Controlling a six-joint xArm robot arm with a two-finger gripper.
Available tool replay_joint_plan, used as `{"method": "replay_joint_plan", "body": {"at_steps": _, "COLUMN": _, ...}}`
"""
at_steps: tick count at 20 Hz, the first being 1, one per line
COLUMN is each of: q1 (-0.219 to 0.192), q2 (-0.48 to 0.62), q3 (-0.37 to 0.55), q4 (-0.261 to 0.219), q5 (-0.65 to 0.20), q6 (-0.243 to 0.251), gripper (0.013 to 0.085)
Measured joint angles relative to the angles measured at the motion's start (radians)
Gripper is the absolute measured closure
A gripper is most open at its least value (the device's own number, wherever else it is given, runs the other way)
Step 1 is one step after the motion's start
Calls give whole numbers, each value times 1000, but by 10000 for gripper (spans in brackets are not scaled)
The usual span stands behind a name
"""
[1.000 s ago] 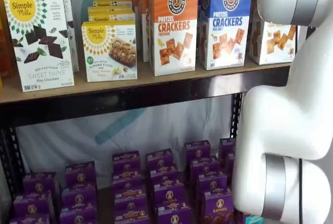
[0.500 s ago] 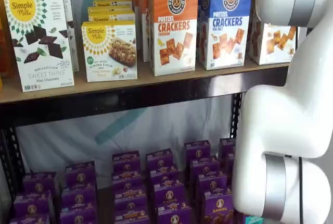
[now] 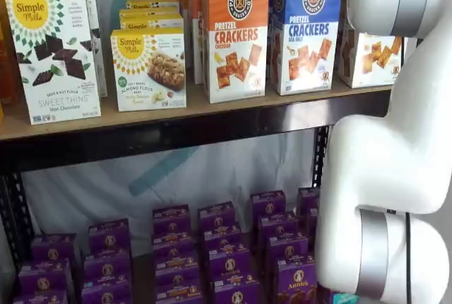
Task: Retrieve the yellow and white box located on the top shelf, the sixth one from the left
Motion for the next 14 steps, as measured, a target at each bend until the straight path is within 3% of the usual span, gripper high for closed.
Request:
{"method": "replay_joint_plan", "body": {"at_steps": 2, "q1": -1, "q2": 3, "q3": -6, "q4": 5, "q5": 6, "q6": 1, "gripper": 210}}
{"method": "replay_joint_plan", "body": {"at_steps": 8, "q1": -3, "q2": 6, "q3": -15, "q4": 10, "q5": 14, "q6": 3, "gripper": 330}}
{"method": "replay_joint_plan", "body": {"at_steps": 14, "q1": -7, "q2": 7, "q3": -19, "q4": 14, "q5": 19, "q6": 1, "gripper": 330}}
